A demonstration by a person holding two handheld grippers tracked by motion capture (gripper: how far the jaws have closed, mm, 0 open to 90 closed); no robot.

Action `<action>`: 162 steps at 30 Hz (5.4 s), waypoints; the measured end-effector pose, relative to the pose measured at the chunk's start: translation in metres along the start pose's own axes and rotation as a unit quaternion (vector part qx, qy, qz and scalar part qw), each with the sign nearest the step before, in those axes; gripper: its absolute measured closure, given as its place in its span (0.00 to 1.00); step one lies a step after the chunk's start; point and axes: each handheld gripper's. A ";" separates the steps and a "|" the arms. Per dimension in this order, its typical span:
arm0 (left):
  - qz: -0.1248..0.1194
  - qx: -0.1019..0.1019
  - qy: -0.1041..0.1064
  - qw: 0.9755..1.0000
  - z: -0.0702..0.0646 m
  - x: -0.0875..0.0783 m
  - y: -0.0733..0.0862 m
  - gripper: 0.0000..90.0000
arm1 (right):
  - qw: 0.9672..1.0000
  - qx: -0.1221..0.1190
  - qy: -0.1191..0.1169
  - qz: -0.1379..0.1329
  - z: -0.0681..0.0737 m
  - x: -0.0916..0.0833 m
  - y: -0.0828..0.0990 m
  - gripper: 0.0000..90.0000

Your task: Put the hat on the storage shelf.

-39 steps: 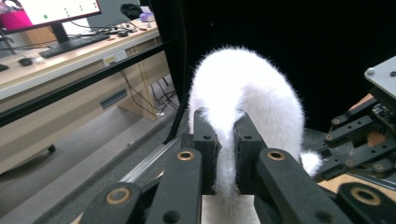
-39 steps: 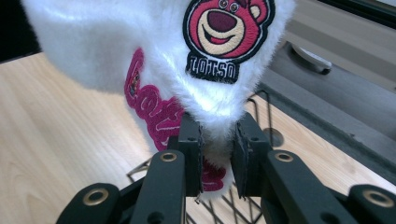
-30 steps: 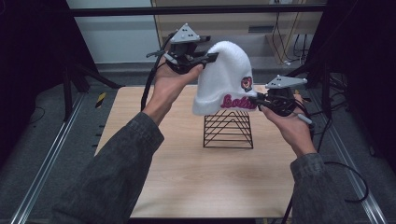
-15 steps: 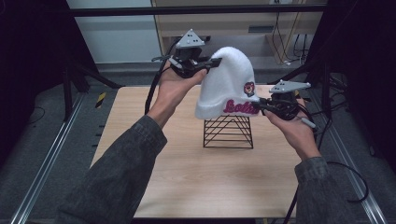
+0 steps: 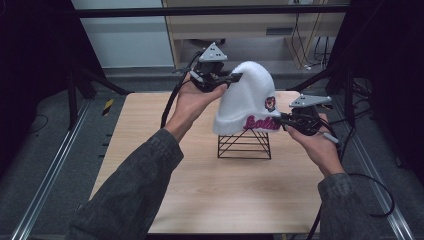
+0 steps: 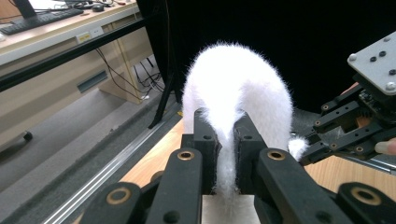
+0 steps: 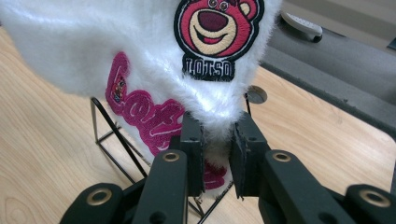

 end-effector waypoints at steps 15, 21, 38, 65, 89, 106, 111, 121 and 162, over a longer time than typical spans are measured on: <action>0.025 0.010 0.019 0.999 -0.013 0.019 0.025 0.92 | 0.999 0.014 0.015 0.027 -0.005 0.014 0.030 0.86; 0.033 0.004 0.023 0.999 -0.015 0.023 0.036 0.92 | 0.999 0.012 0.017 0.038 -0.006 0.020 0.040 0.85; 0.045 0.000 0.036 0.998 -0.021 0.028 0.055 0.92 | 0.998 0.012 0.019 0.060 -0.006 0.030 0.057 0.85; 0.047 -0.008 0.049 0.998 -0.030 0.034 0.070 0.92 | 0.996 0.010 0.025 0.084 -0.008 0.043 0.068 0.85; 0.058 -0.003 0.058 0.997 -0.038 0.039 0.082 0.92 | 0.994 0.012 0.032 0.106 -0.010 0.056 0.077 0.83; 0.079 -0.015 0.067 0.994 -0.042 0.041 0.096 0.81 | 0.993 0.041 0.043 0.103 -0.014 0.044 0.081 0.68; 0.070 -0.009 0.059 0.996 -0.044 0.032 0.094 0.75 | 0.993 0.050 0.050 0.093 -0.011 0.034 0.082 0.62; 0.060 0.009 0.023 0.998 -0.048 0.012 0.090 0.64 | 0.995 0.056 0.049 0.068 -0.002 0.019 0.086 0.55; 0.083 -0.017 0.004 0.996 -0.106 -0.024 0.123 0.06 | 0.999 0.030 0.039 0.004 0.069 0.004 0.092 0.12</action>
Point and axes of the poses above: each handheld gripper's, and its own axes: x roughly forward along the jaws, y roughly out of its underside, z roughly to its left, and after that the axes turned 13 degrees about x, right-handed
